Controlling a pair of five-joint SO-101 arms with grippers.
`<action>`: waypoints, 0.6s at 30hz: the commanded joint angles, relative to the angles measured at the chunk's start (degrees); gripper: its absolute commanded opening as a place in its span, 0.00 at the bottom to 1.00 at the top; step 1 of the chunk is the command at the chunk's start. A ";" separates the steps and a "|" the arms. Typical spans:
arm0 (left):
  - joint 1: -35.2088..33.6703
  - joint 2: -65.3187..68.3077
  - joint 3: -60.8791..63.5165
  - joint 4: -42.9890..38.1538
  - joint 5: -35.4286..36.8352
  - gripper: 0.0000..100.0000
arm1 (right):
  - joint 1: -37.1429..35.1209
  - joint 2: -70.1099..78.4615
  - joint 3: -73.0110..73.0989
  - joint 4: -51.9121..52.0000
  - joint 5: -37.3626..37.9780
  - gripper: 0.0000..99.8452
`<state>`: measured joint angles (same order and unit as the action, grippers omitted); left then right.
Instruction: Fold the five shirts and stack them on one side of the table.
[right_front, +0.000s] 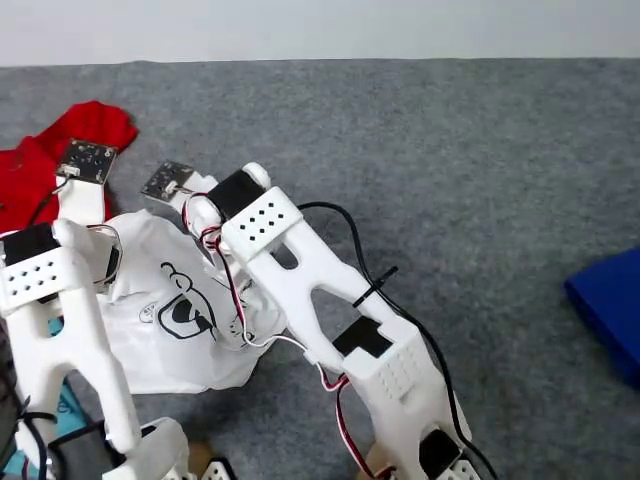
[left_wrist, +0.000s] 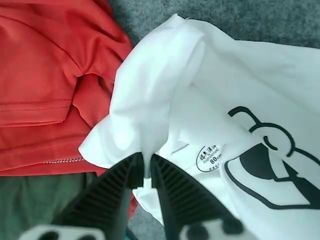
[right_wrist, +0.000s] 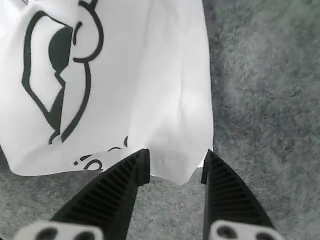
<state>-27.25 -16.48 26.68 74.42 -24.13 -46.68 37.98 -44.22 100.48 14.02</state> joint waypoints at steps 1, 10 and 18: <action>-0.09 -0.62 -0.22 -0.88 -0.26 0.00 | 0.66 0.04 -0.35 1.89 -0.70 0.19; -0.26 -0.62 -0.22 -0.62 -0.26 0.00 | 2.24 3.47 -0.44 1.89 0.88 0.16; -0.26 -0.62 -0.22 -0.53 -0.26 0.00 | 4.53 3.38 -0.44 1.89 4.66 0.05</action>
<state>-27.25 -16.48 26.68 74.42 -24.13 -43.96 42.29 -44.22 100.48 17.36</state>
